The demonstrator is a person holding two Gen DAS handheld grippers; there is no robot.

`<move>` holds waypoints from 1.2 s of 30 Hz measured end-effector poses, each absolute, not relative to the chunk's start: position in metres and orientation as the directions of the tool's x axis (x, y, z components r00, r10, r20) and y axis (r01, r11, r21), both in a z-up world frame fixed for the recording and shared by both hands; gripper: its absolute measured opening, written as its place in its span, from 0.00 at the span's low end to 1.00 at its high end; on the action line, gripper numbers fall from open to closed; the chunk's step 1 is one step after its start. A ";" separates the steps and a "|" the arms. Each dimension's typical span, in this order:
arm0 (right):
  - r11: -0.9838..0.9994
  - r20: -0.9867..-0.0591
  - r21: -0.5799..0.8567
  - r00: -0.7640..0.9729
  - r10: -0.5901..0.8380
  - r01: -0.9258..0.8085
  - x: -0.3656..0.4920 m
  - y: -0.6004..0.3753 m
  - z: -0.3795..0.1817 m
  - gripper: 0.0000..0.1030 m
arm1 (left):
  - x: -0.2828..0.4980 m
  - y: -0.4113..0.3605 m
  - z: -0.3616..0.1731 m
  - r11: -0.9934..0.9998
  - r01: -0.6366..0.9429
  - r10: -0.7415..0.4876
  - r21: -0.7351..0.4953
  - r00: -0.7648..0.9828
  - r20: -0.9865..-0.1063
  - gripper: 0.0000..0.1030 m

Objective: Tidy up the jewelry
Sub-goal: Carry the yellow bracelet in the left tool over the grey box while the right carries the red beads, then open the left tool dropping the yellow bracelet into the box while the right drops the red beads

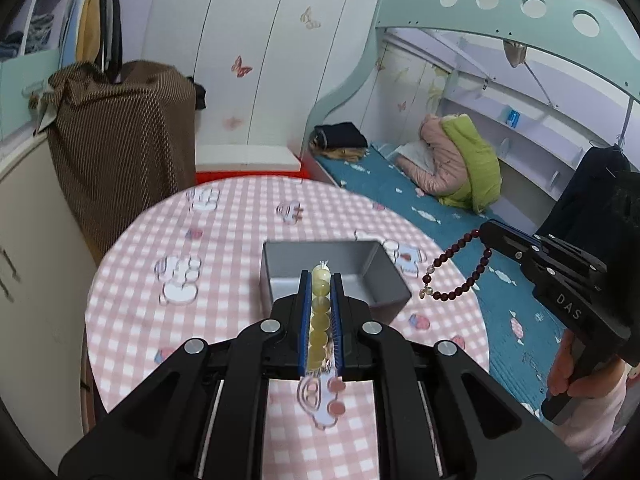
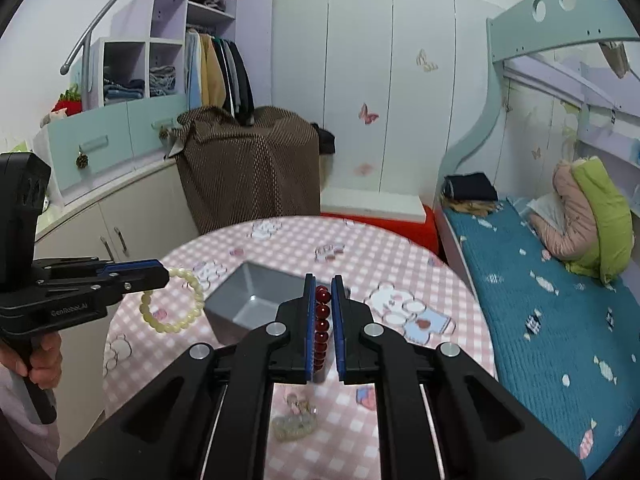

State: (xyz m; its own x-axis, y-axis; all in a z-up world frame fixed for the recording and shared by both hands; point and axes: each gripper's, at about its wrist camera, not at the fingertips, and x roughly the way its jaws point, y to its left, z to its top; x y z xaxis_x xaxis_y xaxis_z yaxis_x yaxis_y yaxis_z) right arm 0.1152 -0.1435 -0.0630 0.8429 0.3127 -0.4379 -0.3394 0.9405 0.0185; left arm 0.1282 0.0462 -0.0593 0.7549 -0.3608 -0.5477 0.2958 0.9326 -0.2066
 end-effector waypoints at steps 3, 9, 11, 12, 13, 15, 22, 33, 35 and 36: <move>0.936 -0.429 0.034 0.841 0.329 -0.349 0.122 -0.142 -0.059 0.07 | 0.137 0.045 -0.053 0.937 0.284 -0.349 -0.203 0.764 -0.542 0.09; 0.933 -0.424 0.072 0.835 0.349 -0.353 0.140 -0.135 -0.058 0.07 | 0.162 0.042 -0.052 0.942 0.265 -0.334 -0.204 0.766 -0.549 0.09; 0.930 -0.425 0.083 0.831 0.359 -0.359 0.144 -0.133 -0.058 0.07 | 0.170 0.043 -0.055 0.941 0.263 -0.338 -0.213 0.761 -0.554 0.09; 0.929 -0.425 0.081 0.831 0.360 -0.361 0.147 -0.131 -0.058 0.07 | 0.174 0.043 -0.057 0.940 0.262 -0.340 -0.218 0.757 -0.558 0.09; 0.930 -0.427 0.079 0.831 0.357 -0.360 0.150 -0.129 -0.059 0.07 | 0.178 0.043 -0.059 0.938 0.262 -0.345 -0.225 0.753 -0.560 0.09; 0.928 -0.438 0.090 0.823 0.363 -0.362 0.158 -0.126 -0.063 0.07 | 0.184 0.043 -0.063 0.933 0.267 -0.359 -0.241 0.742 -0.567 0.09; 0.924 -0.501 0.123 0.781 0.374 -0.363 0.182 -0.120 -0.086 0.08 | 0.204 0.038 -0.082 0.920 0.276 -0.391 -0.278 0.703 -0.595 0.09; 0.917 -0.583 0.147 0.716 0.383 -0.370 0.202 -0.111 -0.114 0.09 | 0.223 0.030 -0.113 0.913 0.272 -0.408 -0.304 0.643 -0.648 0.10; 0.921 -0.587 0.136 0.719 0.372 -0.365 0.202 -0.111 -0.114 0.10 | 0.225 0.029 -0.116 0.914 0.269 -0.405 -0.304 0.637 -0.655 0.10; 0.922 -0.586 0.135 0.722 0.369 -0.362 0.201 -0.113 -0.114 0.11 | 0.225 0.029 -0.117 0.915 0.269 -0.404 -0.301 0.636 -0.657 0.10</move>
State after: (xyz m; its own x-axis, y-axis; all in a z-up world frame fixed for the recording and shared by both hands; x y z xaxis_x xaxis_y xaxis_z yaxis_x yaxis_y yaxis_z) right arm 0.2014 -0.1130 -0.1141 0.7217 0.3687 -0.5859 -0.3620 0.9224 0.1346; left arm 0.2248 0.0288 -0.1170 0.6364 -0.4035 -0.6574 0.2693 0.9149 -0.3008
